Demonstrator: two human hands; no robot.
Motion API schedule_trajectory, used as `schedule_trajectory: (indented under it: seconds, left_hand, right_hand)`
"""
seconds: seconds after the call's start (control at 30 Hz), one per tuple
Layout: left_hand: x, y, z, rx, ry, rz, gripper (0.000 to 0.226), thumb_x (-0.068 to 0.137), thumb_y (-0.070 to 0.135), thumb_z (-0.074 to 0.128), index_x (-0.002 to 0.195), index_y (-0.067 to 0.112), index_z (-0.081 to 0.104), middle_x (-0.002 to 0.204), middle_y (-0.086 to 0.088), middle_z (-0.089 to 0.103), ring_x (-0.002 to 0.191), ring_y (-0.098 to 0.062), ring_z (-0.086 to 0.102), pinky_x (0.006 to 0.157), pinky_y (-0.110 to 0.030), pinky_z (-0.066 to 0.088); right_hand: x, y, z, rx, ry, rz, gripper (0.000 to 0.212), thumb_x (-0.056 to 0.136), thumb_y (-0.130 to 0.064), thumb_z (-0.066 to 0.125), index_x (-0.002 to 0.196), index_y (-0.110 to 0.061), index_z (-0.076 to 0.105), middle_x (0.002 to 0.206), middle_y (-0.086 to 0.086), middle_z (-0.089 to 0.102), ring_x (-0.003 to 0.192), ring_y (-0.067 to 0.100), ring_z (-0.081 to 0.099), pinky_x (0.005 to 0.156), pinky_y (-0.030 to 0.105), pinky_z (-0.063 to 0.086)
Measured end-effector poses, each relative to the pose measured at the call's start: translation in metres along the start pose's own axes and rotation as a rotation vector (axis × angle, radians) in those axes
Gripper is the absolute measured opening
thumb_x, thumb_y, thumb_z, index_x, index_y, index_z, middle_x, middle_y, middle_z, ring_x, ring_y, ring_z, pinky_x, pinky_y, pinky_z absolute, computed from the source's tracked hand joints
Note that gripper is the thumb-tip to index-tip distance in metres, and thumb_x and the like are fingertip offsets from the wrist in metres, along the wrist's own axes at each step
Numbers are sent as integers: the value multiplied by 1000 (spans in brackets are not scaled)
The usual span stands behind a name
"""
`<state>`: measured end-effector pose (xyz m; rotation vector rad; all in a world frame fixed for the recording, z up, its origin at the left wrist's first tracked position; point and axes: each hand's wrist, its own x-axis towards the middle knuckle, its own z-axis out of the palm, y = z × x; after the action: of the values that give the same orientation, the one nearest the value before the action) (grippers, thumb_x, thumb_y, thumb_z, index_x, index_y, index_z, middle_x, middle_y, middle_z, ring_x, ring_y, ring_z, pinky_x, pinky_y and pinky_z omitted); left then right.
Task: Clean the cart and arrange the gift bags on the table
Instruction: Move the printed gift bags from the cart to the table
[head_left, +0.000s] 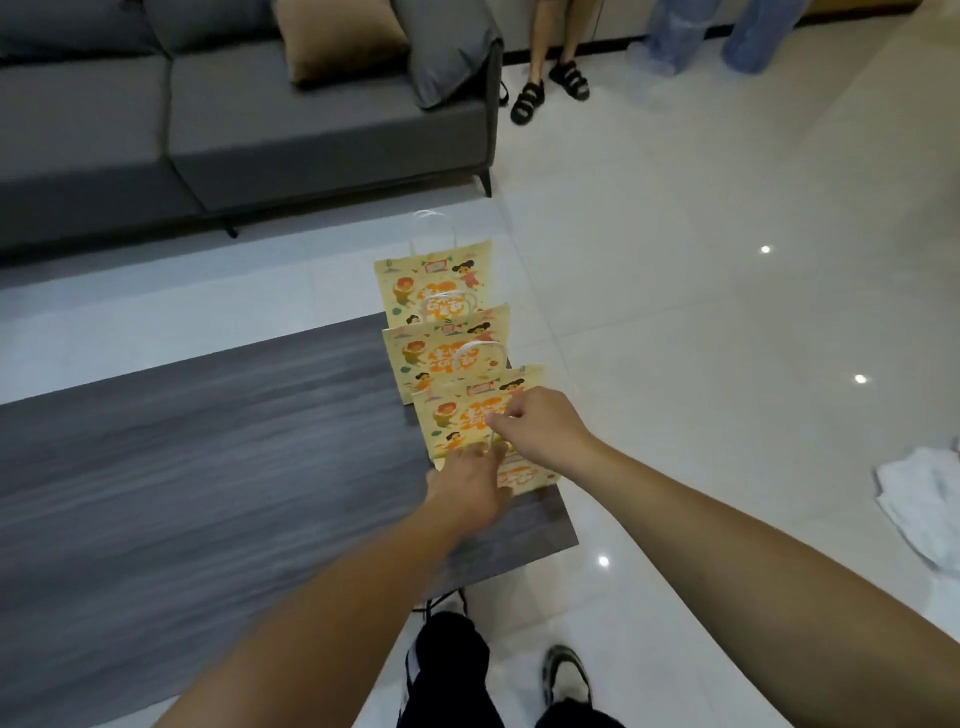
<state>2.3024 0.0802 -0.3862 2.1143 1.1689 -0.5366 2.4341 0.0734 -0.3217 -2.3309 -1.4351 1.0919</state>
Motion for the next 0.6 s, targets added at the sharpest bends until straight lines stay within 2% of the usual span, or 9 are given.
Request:
schedule_trajectory:
  seconds: [0.03, 0.1, 0.17, 0.23, 0.3, 0.43, 0.5, 0.6]
  left_hand:
    - [3, -1, 0, 9, -2, 7, 56, 99, 42, 51, 150, 30, 34, 140, -7, 47, 131, -32, 42, 102, -55, 43]
    - [8, -3, -1, 40, 6, 11, 51, 99, 40, 49, 147, 27, 37, 135, -9, 51, 127, -32, 46, 100, -55, 44]
    - [13, -2, 0, 73, 27, 26, 46, 99, 37, 47, 143, 24, 44, 130, -10, 53, 123, -32, 48, 98, -52, 46]
    - [14, 1, 0, 78, 43, 52, 43, 99, 36, 47, 139, 19, 49, 127, -12, 54, 121, -33, 50, 97, -50, 47]
    - [14, 5, -2, 70, 46, 80, 44, 100, 35, 48, 139, 17, 50, 126, -13, 54, 120, -33, 51, 95, -49, 49]
    - [3, 16, -23, 88, 127, 144, 43, 100, 37, 50, 139, 19, 54, 129, -12, 54, 122, -33, 51, 96, -47, 50]
    - [-10, 25, -36, 97, 195, 155, 37, 98, 37, 52, 127, 19, 64, 126, -9, 56, 118, -30, 53, 91, -45, 52]
    - [-37, 46, -55, 135, 319, 154, 28, 94, 36, 54, 107, 19, 72, 114, -5, 58, 108, -27, 57, 82, -41, 54]
  right_hand:
    - [2, 1, 2, 15, 15, 5, 50, 95, -41, 61, 57, -11, 47, 66, 6, 53, 72, 24, 56, 53, 30, 32]
    - [2, 2, 5, 48, 34, 18, 46, 95, -40, 62, 64, -10, 49, 75, 9, 59, 75, 25, 57, 57, 33, 35]
    - [2, 6, 8, 80, 48, 36, 40, 94, -40, 64, 70, -11, 54, 105, 11, 71, 95, 28, 64, 73, 34, 46]
    - [1, 10, 10, 110, 59, 54, 30, 93, -42, 66, 81, -15, 61, 131, 6, 66, 114, 23, 62, 87, 33, 49]
    - [0, 15, 9, 140, 76, 68, 25, 91, -43, 67, 91, -18, 69, 126, -1, 68, 119, 17, 60, 88, 31, 48]
    - [-11, 16, -5, 198, 127, 71, 25, 89, -41, 69, 101, -19, 72, 119, -6, 70, 105, 16, 65, 82, 32, 54]
    - [-24, 15, -16, 219, 176, 59, 29, 89, -41, 69, 108, -19, 73, 108, -4, 70, 101, 16, 65, 76, 28, 50]
    - [-54, 16, -35, 241, 231, 17, 22, 91, -40, 69, 101, -21, 70, 96, -7, 64, 93, 14, 60, 74, 26, 42]
